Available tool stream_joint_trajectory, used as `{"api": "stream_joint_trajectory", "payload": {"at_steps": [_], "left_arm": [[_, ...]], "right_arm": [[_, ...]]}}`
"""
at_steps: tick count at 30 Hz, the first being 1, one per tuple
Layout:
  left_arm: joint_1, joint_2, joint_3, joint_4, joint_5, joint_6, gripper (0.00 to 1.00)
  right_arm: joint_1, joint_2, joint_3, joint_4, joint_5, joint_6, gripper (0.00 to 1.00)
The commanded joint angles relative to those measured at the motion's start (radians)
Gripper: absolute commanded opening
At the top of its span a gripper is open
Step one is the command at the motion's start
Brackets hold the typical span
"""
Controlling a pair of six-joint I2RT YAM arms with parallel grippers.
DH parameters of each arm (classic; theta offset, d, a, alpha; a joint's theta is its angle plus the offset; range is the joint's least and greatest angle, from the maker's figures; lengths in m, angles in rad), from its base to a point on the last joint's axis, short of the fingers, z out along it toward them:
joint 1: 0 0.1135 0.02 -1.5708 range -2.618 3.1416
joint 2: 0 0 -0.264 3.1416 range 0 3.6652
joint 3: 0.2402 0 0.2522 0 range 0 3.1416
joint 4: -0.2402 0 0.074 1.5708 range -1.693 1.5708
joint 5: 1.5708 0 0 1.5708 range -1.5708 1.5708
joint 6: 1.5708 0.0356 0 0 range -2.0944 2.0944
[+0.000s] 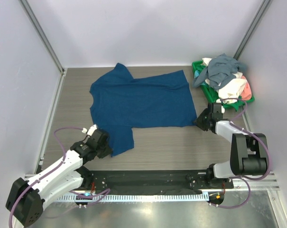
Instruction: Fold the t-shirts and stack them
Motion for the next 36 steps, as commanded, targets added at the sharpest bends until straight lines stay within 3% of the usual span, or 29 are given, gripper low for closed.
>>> {"api": "stream_joint_trajectory", "payload": {"at_steps": [1, 2, 5, 10, 17, 23, 32, 36], "left_arm": [[-0.005, -0.018, 0.012, -0.031, -0.033, 0.009, 0.0], [-0.005, -0.025, 0.015, -0.038, -0.034, 0.009, 0.0], [-0.005, -0.051, 0.033, -0.064, -0.028, 0.009, 0.0], [-0.013, -0.13, 0.105, -0.176, -0.024, -0.016, 0.0], [-0.013, -0.214, 0.233, -0.349, -0.003, -0.03, 0.0], [-0.013, -0.237, 0.352, -0.432, -0.046, 0.0, 0.0], [0.013, 0.092, 0.64, -0.404, -0.215, 0.272, 0.0], [0.14, 0.29, 0.779, -0.34, -0.153, 0.409, 0.0]], "right_arm": [[0.002, 0.046, -0.025, -0.062, 0.022, -0.014, 0.29], [0.003, 0.046, -0.025, -0.06, 0.015, -0.014, 0.19], [0.002, 0.02, -0.034, -0.071, -0.007, -0.021, 0.01], [0.002, -0.105, -0.048, -0.149, -0.019, -0.025, 0.01], [0.002, -0.404, -0.042, -0.364, -0.01, -0.018, 0.01], [0.002, -0.509, -0.02, -0.465, -0.048, -0.023, 0.01], [0.002, -0.285, 0.182, -0.43, -0.062, -0.055, 0.01], [0.002, -0.144, 0.285, -0.395, -0.061, -0.054, 0.01]]}}
